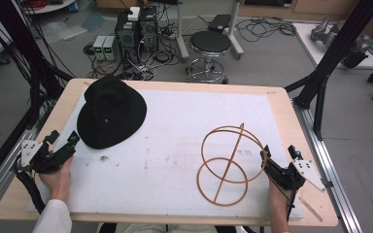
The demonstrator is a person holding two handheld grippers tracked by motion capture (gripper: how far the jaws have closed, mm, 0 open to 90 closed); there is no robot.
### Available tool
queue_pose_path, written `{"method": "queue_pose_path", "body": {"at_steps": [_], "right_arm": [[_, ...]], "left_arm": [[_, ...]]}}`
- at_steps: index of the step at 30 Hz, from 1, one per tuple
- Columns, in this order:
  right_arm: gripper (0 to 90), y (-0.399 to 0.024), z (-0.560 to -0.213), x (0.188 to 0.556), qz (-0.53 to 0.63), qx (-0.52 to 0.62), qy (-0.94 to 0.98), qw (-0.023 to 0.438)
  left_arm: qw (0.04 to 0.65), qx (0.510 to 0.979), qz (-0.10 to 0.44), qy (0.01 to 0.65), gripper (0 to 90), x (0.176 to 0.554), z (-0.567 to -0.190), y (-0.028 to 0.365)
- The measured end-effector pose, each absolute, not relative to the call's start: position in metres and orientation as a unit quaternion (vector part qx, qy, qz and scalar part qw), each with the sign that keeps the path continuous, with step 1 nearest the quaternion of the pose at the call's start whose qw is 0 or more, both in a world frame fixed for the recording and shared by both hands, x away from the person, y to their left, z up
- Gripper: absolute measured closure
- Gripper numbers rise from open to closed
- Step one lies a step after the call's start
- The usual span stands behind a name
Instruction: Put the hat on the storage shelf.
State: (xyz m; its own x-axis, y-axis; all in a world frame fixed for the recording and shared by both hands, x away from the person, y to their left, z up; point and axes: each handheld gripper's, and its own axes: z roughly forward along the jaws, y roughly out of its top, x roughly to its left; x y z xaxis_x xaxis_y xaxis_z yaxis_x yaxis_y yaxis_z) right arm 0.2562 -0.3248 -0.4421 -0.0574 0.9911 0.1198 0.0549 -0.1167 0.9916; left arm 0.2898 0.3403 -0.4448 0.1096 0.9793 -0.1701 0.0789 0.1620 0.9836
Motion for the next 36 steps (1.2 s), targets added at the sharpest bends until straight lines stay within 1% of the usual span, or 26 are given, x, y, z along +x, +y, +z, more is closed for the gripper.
{"method": "queue_pose_path", "body": {"at_steps": [22, 29, 32, 36], "right_arm": [[11.4, -0.324, -0.442, 0.256, 0.528, 0.528, 0.496, 0.442], [11.4, -0.324, -0.443, 0.257, 0.524, 0.529, 0.502, 0.44], [11.4, -0.324, -0.443, 0.257, 0.524, 0.529, 0.502, 0.44], [11.4, -0.323, -0.443, 0.256, 0.523, 0.529, 0.502, 0.44]], "left_arm": [[0.555, 0.504, 0.403, 0.525, 28.3, 0.289, -0.443, 0.338], [0.554, 0.515, 0.405, 0.514, 27.1, 0.291, -0.431, 0.33], [0.548, 0.532, 0.393, 0.512, 26.9, 0.294, -0.421, 0.325], [0.523, 0.563, 0.4, 0.5, 27.5, 0.299, -0.408, 0.315]]}}
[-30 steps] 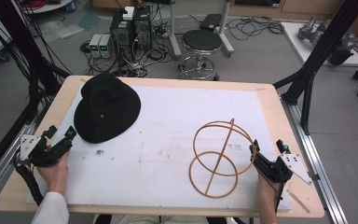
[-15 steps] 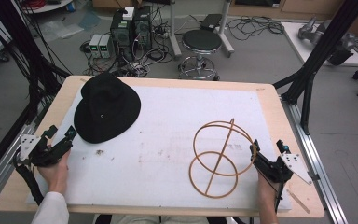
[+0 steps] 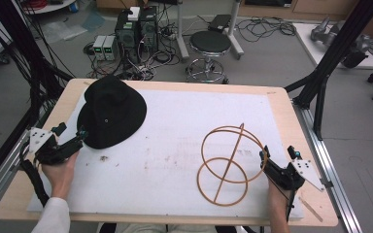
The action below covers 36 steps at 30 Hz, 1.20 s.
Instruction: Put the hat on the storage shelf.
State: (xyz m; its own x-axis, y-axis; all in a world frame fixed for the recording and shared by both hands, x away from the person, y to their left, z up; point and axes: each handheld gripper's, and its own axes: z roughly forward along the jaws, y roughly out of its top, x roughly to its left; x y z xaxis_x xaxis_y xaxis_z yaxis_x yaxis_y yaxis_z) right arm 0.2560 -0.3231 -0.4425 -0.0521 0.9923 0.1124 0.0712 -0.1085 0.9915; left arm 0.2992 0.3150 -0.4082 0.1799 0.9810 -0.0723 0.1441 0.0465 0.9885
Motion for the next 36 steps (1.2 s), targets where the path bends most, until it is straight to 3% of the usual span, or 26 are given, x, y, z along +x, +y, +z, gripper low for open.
{"method": "queue_pose_path", "body": {"at_steps": [18, 36], "right_arm": [[11.4, -0.324, -0.442, 0.256, 0.524, 0.533, 0.498, 0.44], [11.4, -0.323, -0.442, 0.256, 0.528, 0.532, 0.495, 0.439]], "left_arm": [[0.504, 0.572, 0.394, 0.513, 27.6, 0.343, -0.381, 0.289], [0.48, 0.57, 0.368, 0.556, 28.8, 0.385, -0.402, 0.273]]}}
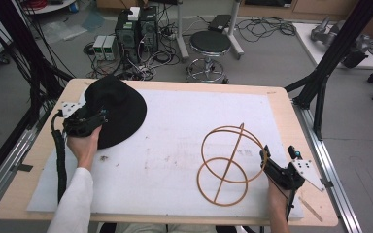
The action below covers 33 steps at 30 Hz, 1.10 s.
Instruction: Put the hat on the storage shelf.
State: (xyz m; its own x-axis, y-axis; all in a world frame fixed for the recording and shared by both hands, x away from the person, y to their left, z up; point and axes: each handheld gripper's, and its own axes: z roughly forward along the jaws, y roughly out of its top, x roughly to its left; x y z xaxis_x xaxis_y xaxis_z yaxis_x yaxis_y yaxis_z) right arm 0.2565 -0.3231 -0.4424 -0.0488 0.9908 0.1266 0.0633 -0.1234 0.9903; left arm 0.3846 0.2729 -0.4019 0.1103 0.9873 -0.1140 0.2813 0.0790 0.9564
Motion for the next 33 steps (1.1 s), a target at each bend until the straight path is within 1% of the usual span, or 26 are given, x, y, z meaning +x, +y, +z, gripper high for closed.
{"method": "queue_pose_path", "body": {"at_steps": [4, 9, 10, 11, 12, 13, 14, 15, 16, 17, 20, 27, 33], "right_arm": [[11.4, -0.323, -0.443, 0.258, 0.527, 0.529, 0.5, 0.439], [11.4, -0.323, -0.443, 0.257, 0.527, 0.53, 0.5, 0.438], [11.4, -0.323, -0.443, 0.257, 0.528, 0.53, 0.499, 0.438], [11.4, -0.323, -0.443, 0.257, 0.528, 0.53, 0.499, 0.438], [11.4, -0.323, -0.443, 0.257, 0.528, 0.53, 0.5, 0.437], [11.4, -0.323, -0.443, 0.257, 0.529, 0.53, 0.5, 0.435], [11.4, -0.323, -0.443, 0.257, 0.528, 0.53, 0.503, 0.432], [11.4, -0.323, -0.443, 0.257, 0.528, 0.53, 0.503, 0.432], [11.4, -0.323, -0.443, 0.258, 0.528, 0.528, 0.505, 0.434], [11.4, -0.322, -0.443, 0.258, 0.528, 0.528, 0.504, 0.434], [11.4, -0.323, -0.443, 0.258, 0.528, 0.528, 0.505, 0.434], [11.4, -0.323, -0.443, 0.258, 0.529, 0.531, 0.502, 0.43], [11.4, -0.323, -0.443, 0.258, 0.53, 0.532, 0.501, 0.429]], "left_arm": [[0.476, 0.571, 0.379, 0.551, 28.8, 0.389, -0.405, 0.269], [0.476, 0.574, 0.368, 0.555, 30.3, 0.396, -0.409, 0.268], [0.479, 0.573, 0.37, 0.553, 37.5, 0.396, -0.41, 0.267], [0.477, 0.577, 0.373, 0.548, 37.5, 0.396, -0.41, 0.266], [0.476, 0.58, 0.381, 0.54, 45.6, 0.395, -0.409, 0.265], [0.473, 0.583, 0.385, 0.537, 56.4, 0.395, -0.409, 0.264], [0.475, 0.588, 0.384, 0.531, 80.5, 0.395, -0.409, 0.263], [0.475, 0.59, 0.38, 0.531, 80.5, 0.395, -0.409, 0.262], [0.479, 0.589, 0.375, 0.532, 85.4, 0.395, -0.409, 0.263], [0.481, 0.592, 0.371, 0.529, 87.1, 0.395, -0.41, 0.264], [0.486, 0.597, 0.367, 0.522, 87.4, 0.395, -0.41, 0.268], [0.494, 0.591, 0.359, 0.528, 87.3, 0.396, -0.41, 0.27], [0.488, 0.588, 0.372, 0.527, 87.4, 0.393, -0.407, 0.271]]}}
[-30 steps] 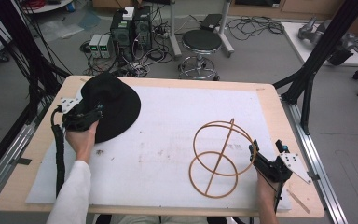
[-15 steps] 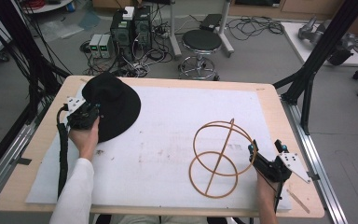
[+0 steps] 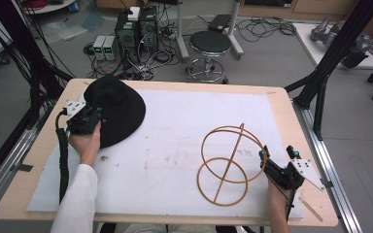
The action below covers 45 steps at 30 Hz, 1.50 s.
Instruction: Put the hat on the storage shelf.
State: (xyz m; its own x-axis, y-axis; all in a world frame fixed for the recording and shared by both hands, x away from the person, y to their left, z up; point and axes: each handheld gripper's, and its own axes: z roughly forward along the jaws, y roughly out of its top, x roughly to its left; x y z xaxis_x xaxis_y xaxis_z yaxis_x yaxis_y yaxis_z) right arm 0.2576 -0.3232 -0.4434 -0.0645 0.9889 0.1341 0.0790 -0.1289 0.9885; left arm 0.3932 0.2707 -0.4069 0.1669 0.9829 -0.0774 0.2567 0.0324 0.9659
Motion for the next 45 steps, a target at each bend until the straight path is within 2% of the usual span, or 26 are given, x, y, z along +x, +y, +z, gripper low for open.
{"method": "queue_pose_path", "body": {"at_steps": [8, 15, 23, 31, 45], "right_arm": [[11.4, -0.323, -0.443, 0.258, 0.529, 0.532, 0.502, 0.429], [11.4, -0.323, -0.443, 0.258, 0.529, 0.532, 0.502, 0.429], [11.4, -0.322, -0.443, 0.258, 0.527, 0.532, 0.503, 0.431], [11.5, -0.322, -0.444, 0.258, 0.523, 0.531, 0.505, 0.435], [11.4, -0.322, -0.444, 0.258, 0.527, 0.531, 0.505, 0.431]], "left_arm": [[0.508, 0.584, 0.373, 0.511, 87.5, 0.385, -0.398, 0.278], [0.534, 0.56, 0.393, 0.496, 87.4, 0.372, -0.383, 0.281], [0.585, 0.536, 0.412, 0.449, 87.4, 0.356, -0.355, 0.273], [0.618, 0.533, 0.421, 0.395, 87.4, 0.337, -0.325, 0.261], [0.669, 0.497, 0.444, 0.329, 87.3, 0.308, -0.294, 0.254]]}}
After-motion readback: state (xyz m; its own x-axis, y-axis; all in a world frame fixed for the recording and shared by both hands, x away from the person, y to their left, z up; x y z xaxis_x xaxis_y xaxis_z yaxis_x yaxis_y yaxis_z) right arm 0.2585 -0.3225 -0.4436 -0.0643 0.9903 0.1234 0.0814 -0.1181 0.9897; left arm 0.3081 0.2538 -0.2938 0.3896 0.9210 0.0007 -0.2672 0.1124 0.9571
